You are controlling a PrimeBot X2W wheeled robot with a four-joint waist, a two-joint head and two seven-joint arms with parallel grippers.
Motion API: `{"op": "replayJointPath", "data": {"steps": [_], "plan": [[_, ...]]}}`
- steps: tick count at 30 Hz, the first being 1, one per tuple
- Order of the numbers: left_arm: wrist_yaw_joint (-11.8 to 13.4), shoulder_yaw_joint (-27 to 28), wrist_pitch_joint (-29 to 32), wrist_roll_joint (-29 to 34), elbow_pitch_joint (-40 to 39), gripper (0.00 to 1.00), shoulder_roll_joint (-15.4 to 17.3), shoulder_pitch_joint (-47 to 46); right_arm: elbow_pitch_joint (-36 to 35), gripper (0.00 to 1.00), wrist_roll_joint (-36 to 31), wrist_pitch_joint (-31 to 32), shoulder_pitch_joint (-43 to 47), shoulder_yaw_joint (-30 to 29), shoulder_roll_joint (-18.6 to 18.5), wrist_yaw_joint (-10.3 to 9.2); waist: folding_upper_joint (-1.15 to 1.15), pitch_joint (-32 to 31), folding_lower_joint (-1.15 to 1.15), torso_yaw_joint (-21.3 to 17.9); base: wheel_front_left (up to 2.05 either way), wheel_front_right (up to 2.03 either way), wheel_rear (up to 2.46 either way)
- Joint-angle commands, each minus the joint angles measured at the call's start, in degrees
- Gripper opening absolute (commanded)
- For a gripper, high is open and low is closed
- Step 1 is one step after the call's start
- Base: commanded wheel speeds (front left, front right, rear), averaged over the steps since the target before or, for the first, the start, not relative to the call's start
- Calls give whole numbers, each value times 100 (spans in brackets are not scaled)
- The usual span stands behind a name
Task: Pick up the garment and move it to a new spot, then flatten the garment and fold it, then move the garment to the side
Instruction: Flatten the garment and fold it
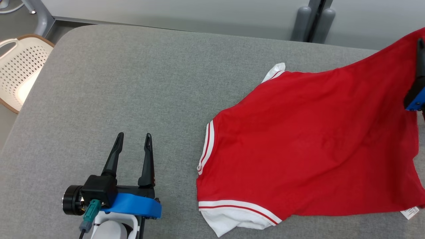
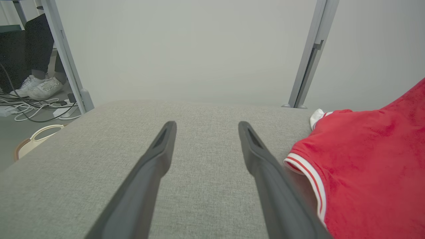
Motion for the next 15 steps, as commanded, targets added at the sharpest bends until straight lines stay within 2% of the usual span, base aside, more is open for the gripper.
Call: {"op": "replayJointPath", "data": {"steps": [1, 7, 10, 15], "plan": [[6, -5, -13, 28, -3, 100, 0, -66, -63, 100, -80, -28, 101, -102, 43, 1, 0, -8, 0, -51, 0, 0, 0], [-10, 93, -14, 110, 11, 100, 2, -37, -710, 100, -378, -25, 437, -456, 384, 1, 0, -77, 0, -341, 0, 0, 0], [-22, 174, -13, 159, 2, 100, 2, -1, -1260, 100, -425, -25, 709, -568, 582, 1, 0, -135, 0, -527, 0, 0, 0], [-40, 310, -13, 224, -18, 100, 2, 33, -2306, 100, -303, -25, 1309, -440, 919, 1, 0, -221, 0, -832, 0, 0, 0]]}}
